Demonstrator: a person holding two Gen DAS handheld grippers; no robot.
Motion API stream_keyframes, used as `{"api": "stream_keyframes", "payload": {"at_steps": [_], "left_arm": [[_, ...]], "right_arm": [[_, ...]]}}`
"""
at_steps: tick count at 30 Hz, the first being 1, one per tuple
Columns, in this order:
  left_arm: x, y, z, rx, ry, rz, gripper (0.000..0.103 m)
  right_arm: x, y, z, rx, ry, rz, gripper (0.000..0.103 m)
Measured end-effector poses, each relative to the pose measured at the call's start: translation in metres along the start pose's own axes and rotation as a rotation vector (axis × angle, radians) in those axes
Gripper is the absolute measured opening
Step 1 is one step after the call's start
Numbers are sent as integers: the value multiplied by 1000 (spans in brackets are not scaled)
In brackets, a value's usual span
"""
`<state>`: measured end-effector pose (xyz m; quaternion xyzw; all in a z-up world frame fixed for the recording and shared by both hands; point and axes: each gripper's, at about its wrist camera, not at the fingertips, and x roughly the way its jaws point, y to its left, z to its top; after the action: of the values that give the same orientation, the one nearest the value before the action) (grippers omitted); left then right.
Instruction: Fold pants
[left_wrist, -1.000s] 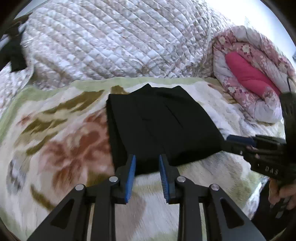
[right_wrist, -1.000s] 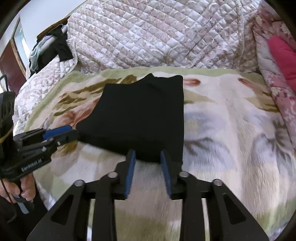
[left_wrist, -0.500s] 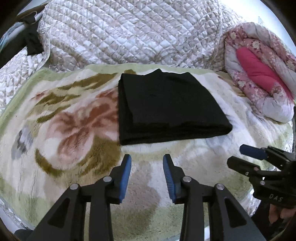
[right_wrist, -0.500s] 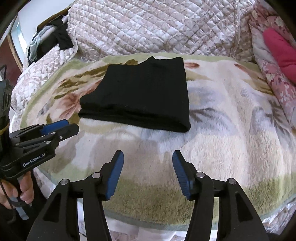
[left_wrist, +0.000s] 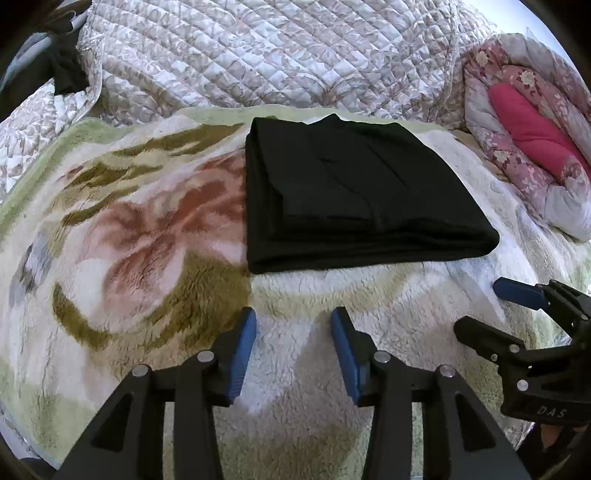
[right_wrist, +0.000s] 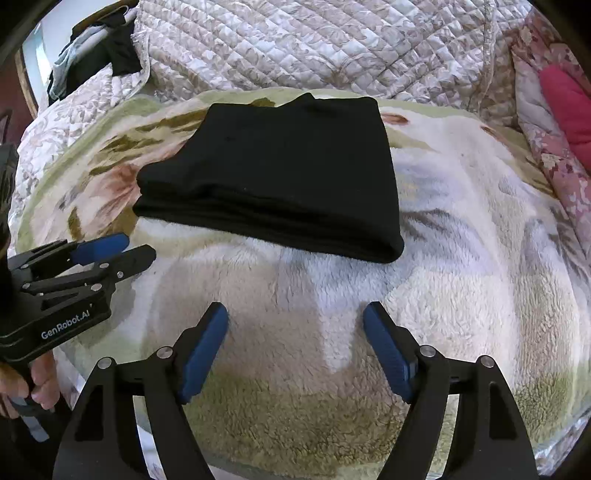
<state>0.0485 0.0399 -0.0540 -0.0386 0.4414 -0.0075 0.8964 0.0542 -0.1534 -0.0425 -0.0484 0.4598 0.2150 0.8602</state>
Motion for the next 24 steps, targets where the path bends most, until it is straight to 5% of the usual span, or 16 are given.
{"api": "stream_keyframes", "payload": {"at_steps": [24], "left_arm": [[7, -4, 5, 43, -7, -6, 57]], "right_arm": [[8, 0, 9, 34, -5, -16, 79]]}}
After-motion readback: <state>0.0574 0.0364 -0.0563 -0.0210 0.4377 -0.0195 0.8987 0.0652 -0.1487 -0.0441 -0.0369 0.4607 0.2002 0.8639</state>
